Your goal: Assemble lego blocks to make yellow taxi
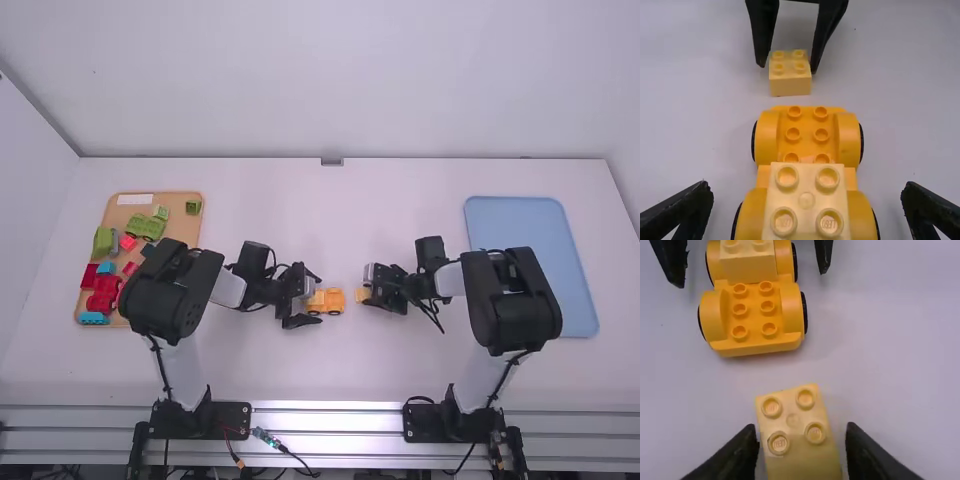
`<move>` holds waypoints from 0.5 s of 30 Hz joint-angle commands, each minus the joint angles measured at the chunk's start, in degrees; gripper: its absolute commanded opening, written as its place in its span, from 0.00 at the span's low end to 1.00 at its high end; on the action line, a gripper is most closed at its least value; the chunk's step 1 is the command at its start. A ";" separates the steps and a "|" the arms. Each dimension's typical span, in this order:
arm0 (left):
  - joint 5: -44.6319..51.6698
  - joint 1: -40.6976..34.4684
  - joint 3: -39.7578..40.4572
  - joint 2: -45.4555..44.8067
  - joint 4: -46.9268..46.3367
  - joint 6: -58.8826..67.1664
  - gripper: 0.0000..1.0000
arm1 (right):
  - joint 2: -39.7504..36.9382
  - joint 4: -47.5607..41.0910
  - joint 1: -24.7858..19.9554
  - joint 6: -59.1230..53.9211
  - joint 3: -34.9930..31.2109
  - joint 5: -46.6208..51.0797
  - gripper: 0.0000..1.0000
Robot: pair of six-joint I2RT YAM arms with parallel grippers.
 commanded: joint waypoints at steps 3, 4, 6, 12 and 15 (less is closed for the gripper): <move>0.44 -1.07 0.52 0.57 -0.22 1.36 0.99 | 0.71 -0.22 0.13 0.04 0.37 -0.35 0.27; 0.28 -1.11 0.52 0.57 -0.20 1.33 0.99 | 0.71 -0.22 0.13 0.04 0.37 -0.35 0.27; -1.92 -1.88 0.55 0.57 0.04 1.27 0.96 | 0.71 -0.37 0.13 0.02 0.37 -0.66 0.24; -5.01 -3.30 0.61 1.09 1.66 0.83 0.88 | 0.66 -0.37 0.15 0.07 0.37 -3.28 0.23; -6.54 -2.99 0.79 1.11 1.03 0.87 0.76 | 0.18 -0.50 0.07 0.31 0.37 -4.72 0.23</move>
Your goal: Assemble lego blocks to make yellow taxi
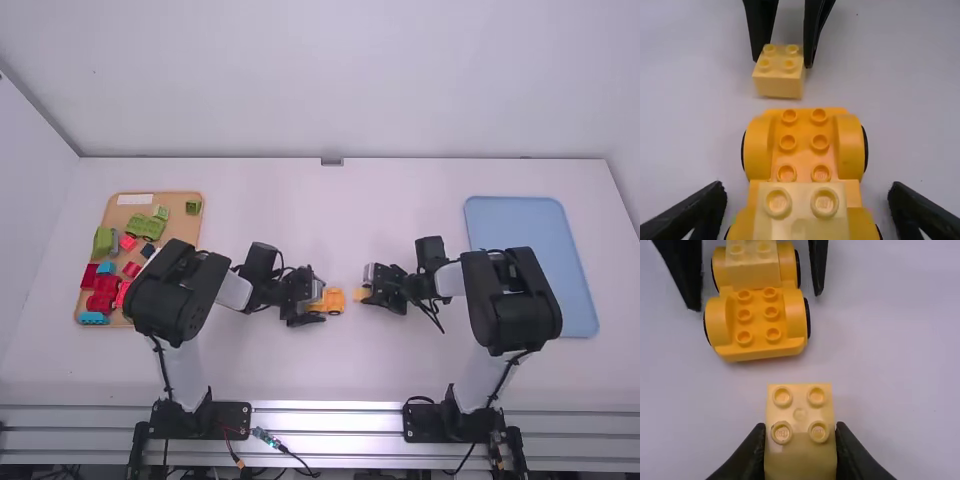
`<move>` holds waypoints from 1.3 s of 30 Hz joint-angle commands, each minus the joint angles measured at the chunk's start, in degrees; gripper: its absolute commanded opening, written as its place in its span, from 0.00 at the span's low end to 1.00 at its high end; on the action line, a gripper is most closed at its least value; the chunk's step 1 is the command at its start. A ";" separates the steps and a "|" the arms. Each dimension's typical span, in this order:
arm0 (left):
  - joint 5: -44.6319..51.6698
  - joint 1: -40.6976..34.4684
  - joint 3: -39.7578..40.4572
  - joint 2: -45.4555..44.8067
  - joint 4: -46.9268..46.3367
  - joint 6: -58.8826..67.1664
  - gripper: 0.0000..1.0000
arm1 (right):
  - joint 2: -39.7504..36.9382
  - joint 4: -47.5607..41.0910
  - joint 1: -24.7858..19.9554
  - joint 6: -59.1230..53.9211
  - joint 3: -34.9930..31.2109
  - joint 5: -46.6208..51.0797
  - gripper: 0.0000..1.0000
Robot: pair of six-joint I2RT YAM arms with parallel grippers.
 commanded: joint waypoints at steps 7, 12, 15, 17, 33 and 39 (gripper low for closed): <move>-1.53 -0.35 1.36 1.09 -1.18 0.76 0.61 | -4.97 -4.96 1.88 1.68 0.35 -3.13 0.20; -2.51 -0.33 1.42 1.09 -0.90 2.73 0.56 | -8.28 -5.07 4.79 4.15 0.35 -2.91 0.17; -5.88 -0.57 1.42 1.09 -0.92 2.75 0.55 | -9.08 -1.36 6.75 10.25 0.35 -0.85 0.15; -7.08 -0.57 1.38 1.09 -1.14 2.78 0.54 | -9.08 -0.20 7.76 12.50 0.35 0.57 0.15; -6.05 -0.63 1.31 1.09 -2.69 2.97 0.52 | -9.06 3.58 14.86 17.53 0.35 9.18 0.10; -2.54 -0.52 1.29 1.09 -4.96 6.75 0.49 | -9.06 3.67 14.80 17.53 0.35 9.70 0.09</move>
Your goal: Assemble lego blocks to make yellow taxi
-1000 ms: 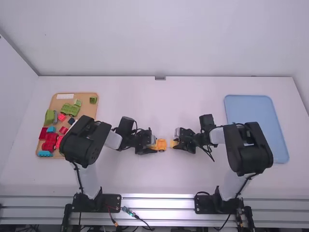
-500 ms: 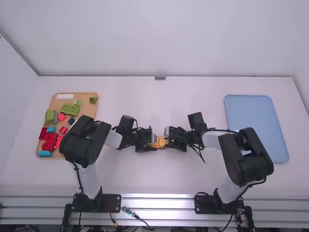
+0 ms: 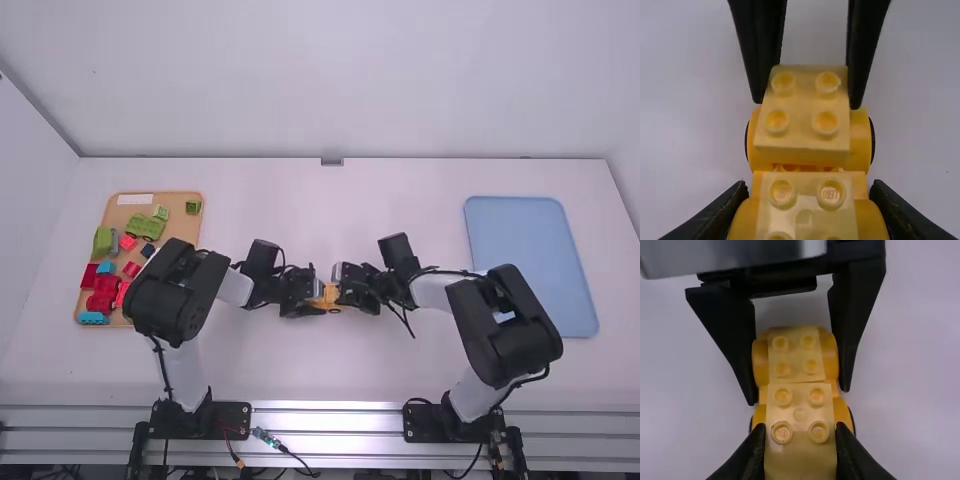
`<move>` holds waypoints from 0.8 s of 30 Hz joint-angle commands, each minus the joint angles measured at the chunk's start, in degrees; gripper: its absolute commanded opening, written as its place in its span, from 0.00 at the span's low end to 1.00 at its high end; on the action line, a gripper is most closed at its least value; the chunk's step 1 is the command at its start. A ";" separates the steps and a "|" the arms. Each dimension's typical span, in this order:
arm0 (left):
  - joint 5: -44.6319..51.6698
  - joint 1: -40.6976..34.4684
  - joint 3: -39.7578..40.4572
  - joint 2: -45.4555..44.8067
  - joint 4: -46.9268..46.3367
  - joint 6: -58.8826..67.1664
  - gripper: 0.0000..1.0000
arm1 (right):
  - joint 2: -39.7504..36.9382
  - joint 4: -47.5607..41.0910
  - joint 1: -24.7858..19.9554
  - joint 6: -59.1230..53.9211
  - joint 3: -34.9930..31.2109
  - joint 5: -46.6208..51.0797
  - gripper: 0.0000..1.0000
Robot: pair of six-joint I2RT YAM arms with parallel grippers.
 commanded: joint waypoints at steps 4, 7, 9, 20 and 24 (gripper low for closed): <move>-0.87 -0.39 -0.70 1.09 -1.09 3.37 0.47 | -0.76 -0.44 0.17 -1.11 0.37 1.18 0.08; -0.85 -0.63 -0.52 1.07 -1.07 3.37 0.47 | 0.75 0.33 0.13 -1.53 0.37 0.81 0.06; -0.85 -0.37 -0.48 1.09 -1.05 3.39 0.47 | 1.93 0.70 0.11 -2.49 0.37 0.87 0.04; -0.87 -0.70 -0.55 1.07 -0.85 3.34 0.47 | 4.47 0.37 2.25 -2.19 2.47 1.05 0.05; -1.09 -0.61 -0.55 1.07 -1.05 3.34 0.48 | 4.47 -0.28 3.30 -2.19 3.06 1.97 0.43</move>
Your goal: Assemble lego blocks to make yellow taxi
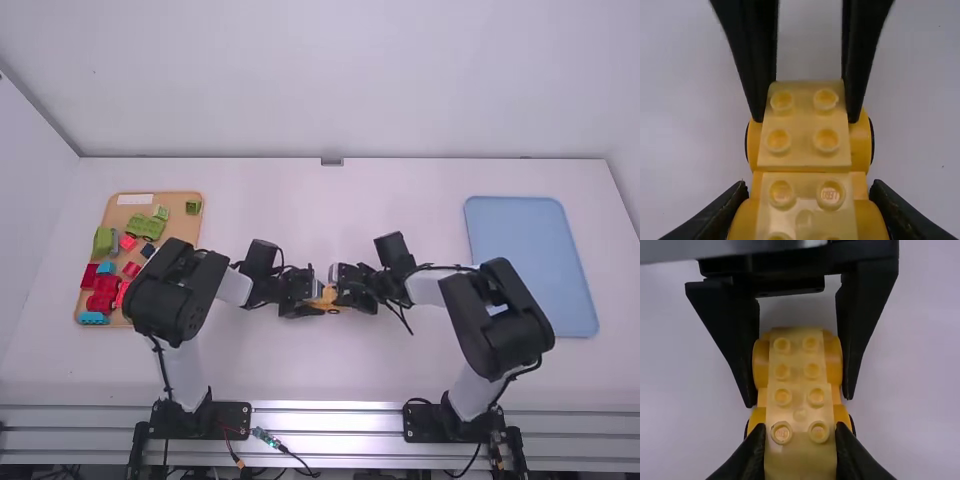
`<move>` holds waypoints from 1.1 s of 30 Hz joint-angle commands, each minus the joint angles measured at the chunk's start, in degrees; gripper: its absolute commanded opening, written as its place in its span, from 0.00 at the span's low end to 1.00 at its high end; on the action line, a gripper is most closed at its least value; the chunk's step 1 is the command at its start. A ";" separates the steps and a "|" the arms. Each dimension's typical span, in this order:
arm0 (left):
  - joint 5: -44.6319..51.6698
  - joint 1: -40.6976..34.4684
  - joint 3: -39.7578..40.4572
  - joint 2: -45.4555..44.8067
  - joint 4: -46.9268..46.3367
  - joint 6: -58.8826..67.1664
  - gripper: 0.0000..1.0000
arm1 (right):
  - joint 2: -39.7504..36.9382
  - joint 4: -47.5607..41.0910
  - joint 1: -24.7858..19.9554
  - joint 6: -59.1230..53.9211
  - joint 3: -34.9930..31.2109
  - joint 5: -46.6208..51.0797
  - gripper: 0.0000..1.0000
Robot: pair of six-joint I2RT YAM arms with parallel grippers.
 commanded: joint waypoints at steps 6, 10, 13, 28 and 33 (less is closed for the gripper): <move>-1.81 -0.98 -0.55 1.09 -0.72 2.36 0.48 | -0.01 -1.14 0.87 -0.07 1.38 1.97 0.63; -1.81 -0.59 -0.55 1.09 -0.74 2.34 0.48 | -3.99 -5.38 -1.11 -3.43 1.40 -2.12 0.72; -1.84 -0.61 -0.55 1.09 -0.72 2.36 0.48 | -6.92 -9.01 -3.74 -7.06 1.38 -6.91 0.77; -1.81 -0.61 -0.55 1.11 -0.31 2.34 0.47 | -5.48 -5.53 -7.21 -8.37 -2.12 -16.22 0.00; -1.81 -0.61 -0.55 1.09 -0.28 2.34 0.47 | -0.17 1.40 -4.83 -2.82 -2.16 -13.31 0.00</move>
